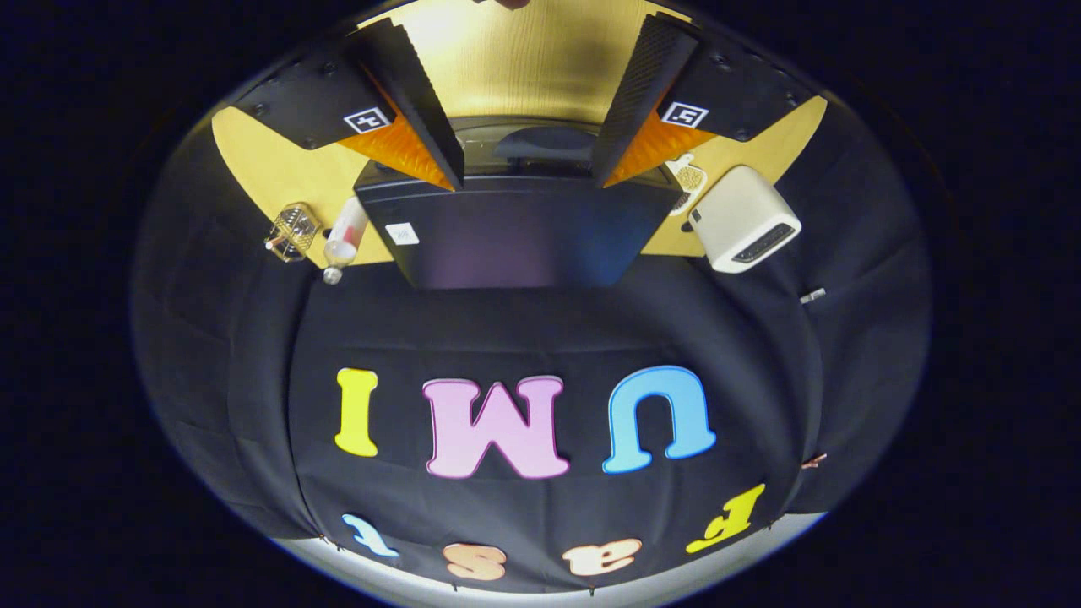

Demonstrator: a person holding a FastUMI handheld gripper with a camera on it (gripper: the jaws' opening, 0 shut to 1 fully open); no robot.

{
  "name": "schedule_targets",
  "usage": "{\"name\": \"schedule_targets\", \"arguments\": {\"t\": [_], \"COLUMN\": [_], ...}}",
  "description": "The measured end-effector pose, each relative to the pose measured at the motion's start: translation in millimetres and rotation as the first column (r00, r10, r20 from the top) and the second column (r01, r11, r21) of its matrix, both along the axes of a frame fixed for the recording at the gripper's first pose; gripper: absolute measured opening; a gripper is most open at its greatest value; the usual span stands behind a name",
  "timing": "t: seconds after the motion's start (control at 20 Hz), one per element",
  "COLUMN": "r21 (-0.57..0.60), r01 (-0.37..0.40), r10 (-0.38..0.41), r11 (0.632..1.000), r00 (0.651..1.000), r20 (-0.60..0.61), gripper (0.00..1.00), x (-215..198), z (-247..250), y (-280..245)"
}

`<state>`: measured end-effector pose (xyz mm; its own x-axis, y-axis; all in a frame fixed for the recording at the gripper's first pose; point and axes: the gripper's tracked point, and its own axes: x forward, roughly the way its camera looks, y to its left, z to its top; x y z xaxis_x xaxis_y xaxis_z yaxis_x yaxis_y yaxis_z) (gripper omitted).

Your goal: Open the toaster oven, put the food inside, and close the toaster oven door.

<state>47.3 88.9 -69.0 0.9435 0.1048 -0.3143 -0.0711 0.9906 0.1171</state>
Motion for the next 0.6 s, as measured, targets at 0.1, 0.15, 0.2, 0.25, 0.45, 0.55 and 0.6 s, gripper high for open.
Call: {"name": "schedule_targets", "arguments": {"t": [0.1, 0.15, 0.2, 0.25, 0.45, 0.55, 0.6], "r21": [0.018, 0.017, 0.015, 0.011, 0.016, 0.021, 0.027], "r01": [0.009, 0.023, 0.037, 0.059, 0.123, 0.150, 0.163], "r10": [-0.011, -0.025, -0.038, -0.060, -0.124, -0.151, -0.165], "r11": [1.000, 1.000, 0.999, 0.998, 0.992, 0.988, 0.986], "r00": [0.997, 0.994, 0.989, 0.985, 0.969, 0.963, 0.960], "r20": [0.078, 0.111, 0.142, 0.163, 0.213, 0.224, 0.224], "gripper": [0.99, 1.00, 0.99, 0.99, 0.99, 0.99, 0.99], "x": [-6, -12, -18, -27, -68, -84, -89], "z": [36, 52, 65, 75, 97, 101, 101], "y": [-12, -21, -29, -40, -73, -85, -91]}}
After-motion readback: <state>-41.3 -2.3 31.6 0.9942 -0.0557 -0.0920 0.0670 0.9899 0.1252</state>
